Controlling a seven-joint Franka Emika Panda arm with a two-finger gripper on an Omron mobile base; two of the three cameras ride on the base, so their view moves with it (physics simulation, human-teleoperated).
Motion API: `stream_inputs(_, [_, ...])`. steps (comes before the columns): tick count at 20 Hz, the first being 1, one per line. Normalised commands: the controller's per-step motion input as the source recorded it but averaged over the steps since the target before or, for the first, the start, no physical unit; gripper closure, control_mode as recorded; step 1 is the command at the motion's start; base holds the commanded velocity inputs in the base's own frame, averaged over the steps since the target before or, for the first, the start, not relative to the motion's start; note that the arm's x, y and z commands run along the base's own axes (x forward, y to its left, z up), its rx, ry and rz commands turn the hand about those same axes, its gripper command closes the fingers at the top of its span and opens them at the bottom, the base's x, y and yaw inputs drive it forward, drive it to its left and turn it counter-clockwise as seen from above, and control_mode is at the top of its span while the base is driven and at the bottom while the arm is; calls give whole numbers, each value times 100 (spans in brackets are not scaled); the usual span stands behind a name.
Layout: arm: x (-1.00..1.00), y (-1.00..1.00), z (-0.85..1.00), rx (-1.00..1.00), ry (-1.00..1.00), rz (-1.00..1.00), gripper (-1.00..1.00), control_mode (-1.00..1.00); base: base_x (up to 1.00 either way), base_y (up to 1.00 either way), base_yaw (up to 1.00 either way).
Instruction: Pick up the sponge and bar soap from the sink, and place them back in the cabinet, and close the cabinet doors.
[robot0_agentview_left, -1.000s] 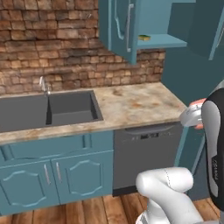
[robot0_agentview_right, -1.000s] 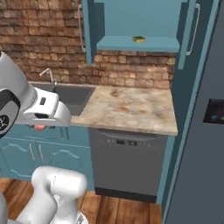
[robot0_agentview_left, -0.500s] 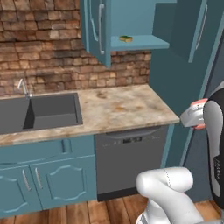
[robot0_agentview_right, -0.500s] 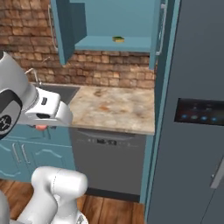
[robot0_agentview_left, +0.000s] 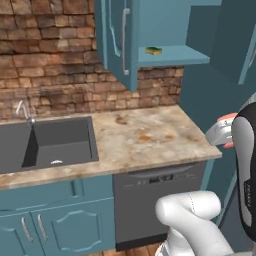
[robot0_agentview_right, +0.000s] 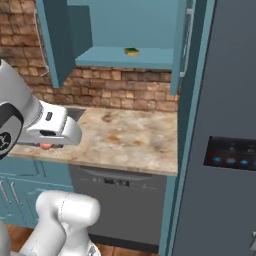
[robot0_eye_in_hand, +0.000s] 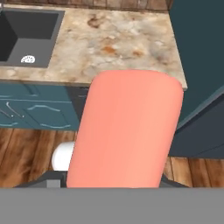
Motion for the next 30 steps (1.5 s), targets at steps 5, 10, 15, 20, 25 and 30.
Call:
stream_inputs(5, [0,0,0,0,0,0,100,100,48,-46,0])
stream_inputs(10, [0,0,0,0,0,0,100,100,24,-45,0])
stream_inputs(15, [0,0,0,0,0,0,100,100,28,-14,0])
stream_inputs(20, [0,0,0,0,0,0,100,100,40,0,0])
stream_inputs(25, [0,0,0,0,0,0,100,100,52,1,0])
stream_inputs(30, [0,0,0,0,0,0,100,100,46,0,0])
